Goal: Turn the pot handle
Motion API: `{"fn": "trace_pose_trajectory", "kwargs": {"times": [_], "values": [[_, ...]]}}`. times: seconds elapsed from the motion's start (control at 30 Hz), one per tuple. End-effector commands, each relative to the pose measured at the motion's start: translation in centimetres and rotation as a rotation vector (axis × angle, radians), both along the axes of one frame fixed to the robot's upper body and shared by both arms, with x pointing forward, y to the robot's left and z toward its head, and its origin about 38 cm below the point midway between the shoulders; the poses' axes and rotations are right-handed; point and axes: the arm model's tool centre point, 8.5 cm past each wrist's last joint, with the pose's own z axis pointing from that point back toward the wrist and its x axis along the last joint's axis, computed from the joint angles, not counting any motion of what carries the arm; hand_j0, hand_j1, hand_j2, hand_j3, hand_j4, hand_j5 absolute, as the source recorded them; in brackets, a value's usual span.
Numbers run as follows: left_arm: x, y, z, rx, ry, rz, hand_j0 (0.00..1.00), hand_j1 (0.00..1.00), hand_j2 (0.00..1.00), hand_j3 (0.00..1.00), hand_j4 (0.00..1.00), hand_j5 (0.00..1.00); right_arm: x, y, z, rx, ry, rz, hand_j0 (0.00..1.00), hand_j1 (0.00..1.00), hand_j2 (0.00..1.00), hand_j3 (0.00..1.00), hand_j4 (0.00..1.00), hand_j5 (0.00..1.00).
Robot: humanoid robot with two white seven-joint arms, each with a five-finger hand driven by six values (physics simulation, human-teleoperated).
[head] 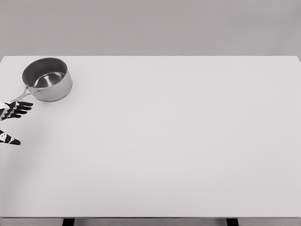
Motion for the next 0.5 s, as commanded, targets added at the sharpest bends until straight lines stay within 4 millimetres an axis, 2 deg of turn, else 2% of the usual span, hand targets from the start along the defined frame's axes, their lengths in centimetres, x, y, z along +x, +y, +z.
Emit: {"fn": "trace_pose_trajectory", "kwargs": {"times": [0.0, 0.47], "values": [[0.0, 0.3, 0.0, 0.017, -0.001, 0.003, 1.0, 1.0, 1.0, 1.0, 1.0, 1.0, 0.0, 0.0, 0.0, 0.002, 0.0, -0.001, 1.0, 1.0, 1.0, 1.0, 1.0, 1.0], [1.2, 0.9, 0.7, 0.128, -0.047, 0.004, 1.0, 1.0, 1.0, 1.0, 1.0, 1.0, 0.0, 0.0, 0.0, 0.0, -0.001, -0.001, 1.0, 1.0, 1.0, 1.0, 1.0, 1.0]]}}
